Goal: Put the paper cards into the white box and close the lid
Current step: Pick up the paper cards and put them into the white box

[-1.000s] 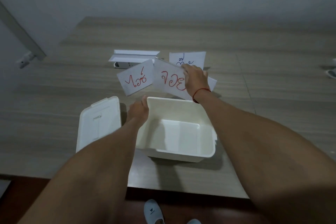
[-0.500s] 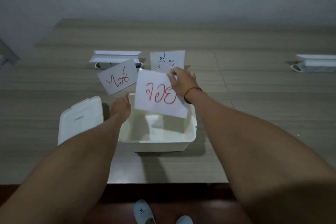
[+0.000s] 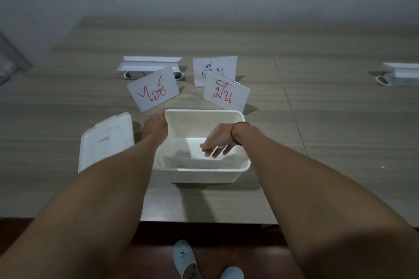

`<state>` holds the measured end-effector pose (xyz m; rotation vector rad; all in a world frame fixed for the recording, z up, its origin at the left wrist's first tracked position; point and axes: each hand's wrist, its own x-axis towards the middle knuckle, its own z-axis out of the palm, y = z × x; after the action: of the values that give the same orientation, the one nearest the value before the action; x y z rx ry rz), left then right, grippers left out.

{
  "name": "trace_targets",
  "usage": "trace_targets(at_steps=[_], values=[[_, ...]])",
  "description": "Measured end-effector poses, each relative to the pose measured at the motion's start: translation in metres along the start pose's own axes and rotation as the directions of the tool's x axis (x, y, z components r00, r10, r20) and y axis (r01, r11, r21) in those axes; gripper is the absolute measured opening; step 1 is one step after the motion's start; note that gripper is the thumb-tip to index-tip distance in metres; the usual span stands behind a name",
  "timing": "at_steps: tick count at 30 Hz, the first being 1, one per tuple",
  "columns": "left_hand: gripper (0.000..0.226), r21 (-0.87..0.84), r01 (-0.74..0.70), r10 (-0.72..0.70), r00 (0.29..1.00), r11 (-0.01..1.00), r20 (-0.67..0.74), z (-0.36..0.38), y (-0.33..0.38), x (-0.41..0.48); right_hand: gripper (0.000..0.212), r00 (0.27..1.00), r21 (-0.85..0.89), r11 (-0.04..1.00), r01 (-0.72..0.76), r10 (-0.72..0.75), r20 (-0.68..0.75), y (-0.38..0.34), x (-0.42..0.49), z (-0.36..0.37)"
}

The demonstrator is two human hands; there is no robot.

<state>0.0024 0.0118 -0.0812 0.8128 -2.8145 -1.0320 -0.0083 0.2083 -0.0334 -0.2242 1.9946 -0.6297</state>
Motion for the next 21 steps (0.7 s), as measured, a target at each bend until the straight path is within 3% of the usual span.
trace_targets(at_steps=[2,4,7,9,13,17,21], values=[[0.059,-0.028,0.012,-0.011,1.0,1.0,0.015,0.0,-0.001,0.001,0.035,0.996,0.029,0.999,0.034,-0.031,-0.086,-0.002,0.002,-0.003],[0.058,-0.019,0.017,-0.016,1.0,1.0,0.02,-0.002,0.0,0.001,0.03,0.95,0.041,0.995,0.095,-0.078,-0.303,-0.003,0.008,-0.01],[0.063,0.012,0.008,-0.008,1.0,1.0,0.014,-0.001,0.001,0.005,0.023,0.759,-0.008,0.991,0.135,-0.108,-0.642,-0.003,0.021,-0.026],[0.061,-0.018,0.021,-0.021,1.0,1.0,0.016,0.0,0.0,0.012,0.025,0.658,-0.032,0.995,0.093,-0.086,-0.748,-0.007,0.025,-0.037],[0.057,-0.063,0.009,-0.007,1.0,0.998,0.018,0.003,0.004,0.029,0.031,0.566,-0.091,0.994,-0.055,-0.044,-0.823,-0.009,0.036,-0.063],[0.058,-0.087,0.001,-0.001,1.0,0.996,0.011,0.004,0.012,0.046,0.037,0.549,-0.12,0.981,-0.152,-0.018,-0.836,-0.008,0.055,-0.083],[0.06,-0.074,0.018,-0.017,1.0,0.997,0.009,0.006,0.021,0.07,0.036,0.527,-0.092,0.984,-0.151,0.001,-0.85,-0.009,0.079,-0.101]])
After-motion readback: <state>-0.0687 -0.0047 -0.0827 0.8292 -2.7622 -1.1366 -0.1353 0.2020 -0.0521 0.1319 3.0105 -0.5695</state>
